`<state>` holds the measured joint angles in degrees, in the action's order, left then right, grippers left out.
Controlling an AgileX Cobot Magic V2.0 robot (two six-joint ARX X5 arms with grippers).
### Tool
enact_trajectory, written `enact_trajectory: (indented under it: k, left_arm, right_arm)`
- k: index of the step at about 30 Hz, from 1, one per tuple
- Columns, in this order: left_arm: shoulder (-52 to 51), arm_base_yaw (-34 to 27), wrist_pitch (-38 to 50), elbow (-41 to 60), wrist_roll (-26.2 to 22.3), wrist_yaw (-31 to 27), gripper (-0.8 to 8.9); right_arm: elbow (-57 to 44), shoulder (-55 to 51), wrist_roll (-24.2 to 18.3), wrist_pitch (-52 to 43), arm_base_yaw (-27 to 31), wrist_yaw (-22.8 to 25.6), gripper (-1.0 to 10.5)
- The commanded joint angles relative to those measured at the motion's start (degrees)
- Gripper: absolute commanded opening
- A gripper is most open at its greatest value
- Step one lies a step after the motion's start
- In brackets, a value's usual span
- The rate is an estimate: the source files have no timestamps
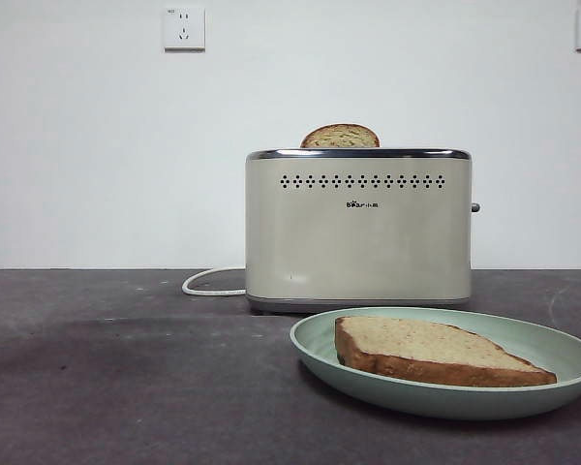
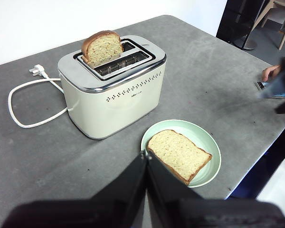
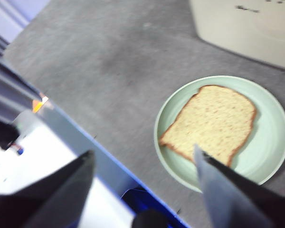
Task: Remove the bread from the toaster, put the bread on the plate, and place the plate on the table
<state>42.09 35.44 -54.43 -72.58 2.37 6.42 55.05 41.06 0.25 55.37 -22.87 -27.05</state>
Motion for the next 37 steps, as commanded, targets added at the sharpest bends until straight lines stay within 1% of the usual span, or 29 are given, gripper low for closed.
enact_trajectory:
  k: [1, 3, 4, 12, 20, 30, 31, 33, 35, 37]
  left_arm:
    - [-0.13, 0.20, 0.31, -0.09, -0.46, 0.07, -0.08]
    - [-0.13, 0.20, 0.31, -0.09, -0.48, 0.09, -0.08]
    - [-0.13, 0.20, 0.31, -0.09, -0.46, 0.09, -0.08]
    - [-0.13, 0.20, 0.26, -0.09, -0.46, 0.00, -0.08]
    - [-0.13, 0.20, -1.81, -0.09, -0.52, -0.33, -0.04]
    - [-0.13, 0.20, -1.60, -0.09, -0.87, -0.48, -0.05]
    - [-0.13, 0.15, -0.79, -0.09, -2.25, -1.70, -0.04]
    - [-0.13, 0.13, -0.46, -0.09, -2.69, -3.06, -0.04]
    - [-0.13, 0.13, 0.61, -0.07, -2.64, -6.84, -0.04]
    - [-0.13, -0.28, 2.93, 0.26, -3.15, -12.31, -0.04]
  right_arm:
    - [-0.48, -2.45, 0.33, 1.64, -1.51, -0.04, 0.8]
    - [-0.48, -3.72, 0.33, 2.36, -2.32, -0.04, -0.1]
    - [-0.48, -4.31, 0.33, 2.58, -2.69, -0.02, -0.2]
    - [-0.48, -5.07, 0.35, 2.69, -3.17, 0.09, 0.0]
    - [-0.48, -5.09, 0.31, 2.73, -3.13, 0.39, 0.0]
    - [-0.48, -5.09, 0.31, 2.73, -3.13, 0.39, 0.0]
    - [-0.48, -5.09, 0.31, 2.73, -3.13, 0.39, 0.0]
    - [-0.48, -5.09, 0.31, 2.73, -3.13, 0.37, 0.0]
    - [-0.48, -5.09, 0.31, 2.73, -3.10, 0.39, 0.0]
    - [-0.48, -5.09, 0.31, 2.73, -3.10, 0.39, 0.0]
